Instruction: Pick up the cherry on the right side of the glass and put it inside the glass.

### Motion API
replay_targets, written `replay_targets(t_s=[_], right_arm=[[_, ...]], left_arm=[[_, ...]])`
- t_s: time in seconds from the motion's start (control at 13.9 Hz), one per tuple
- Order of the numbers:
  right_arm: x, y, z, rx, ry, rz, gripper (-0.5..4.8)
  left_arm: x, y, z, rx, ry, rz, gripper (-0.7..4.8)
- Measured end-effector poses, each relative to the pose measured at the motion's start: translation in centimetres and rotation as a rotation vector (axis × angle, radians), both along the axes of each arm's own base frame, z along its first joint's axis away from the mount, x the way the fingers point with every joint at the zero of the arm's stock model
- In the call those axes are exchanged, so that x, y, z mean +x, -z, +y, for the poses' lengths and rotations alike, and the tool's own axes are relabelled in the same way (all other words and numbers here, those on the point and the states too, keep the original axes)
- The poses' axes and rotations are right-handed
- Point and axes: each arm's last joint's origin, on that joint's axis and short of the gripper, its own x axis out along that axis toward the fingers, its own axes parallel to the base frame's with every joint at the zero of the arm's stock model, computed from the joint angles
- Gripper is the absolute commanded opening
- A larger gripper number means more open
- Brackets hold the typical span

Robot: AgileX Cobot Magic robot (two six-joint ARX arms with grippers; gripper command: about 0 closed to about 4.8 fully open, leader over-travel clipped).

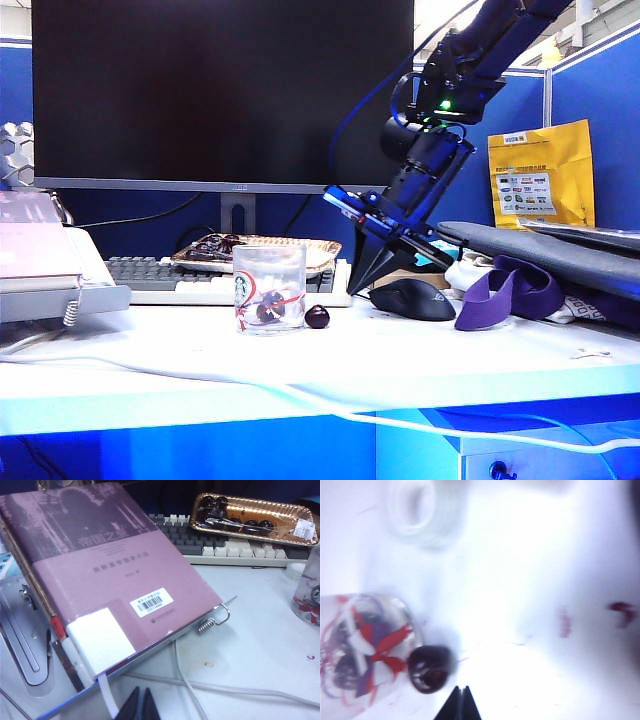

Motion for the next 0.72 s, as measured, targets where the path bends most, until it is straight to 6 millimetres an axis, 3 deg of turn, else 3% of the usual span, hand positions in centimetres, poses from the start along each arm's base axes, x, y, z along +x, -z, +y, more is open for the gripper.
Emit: replay_targets(t_s=[0.07,0.22,0.29,0.72], right_arm=[[-0.09,-0.02,0.18,0.015,-0.012,0.005,0.69],[-0.20,-0.15,0.31,0.096,-0.056,0.030,0.97],[-0.30,-0.19,0.40,0.130,-0.072,0.047,1.90],[-0.56,-0.11,0.39,0.138,-0.042,0.102,2.75]], left_arm=[[0.00,0.00,0.00,0.000,0.000,0.000,-0.05],[0.00,0.00,0.00,0.000,0.000,0.000,-0.05],[0.00,0.00,0.00,0.000,0.000,0.000,-0.05],[0.00,0.00,0.00,0.000,0.000,0.000,-0.05]])
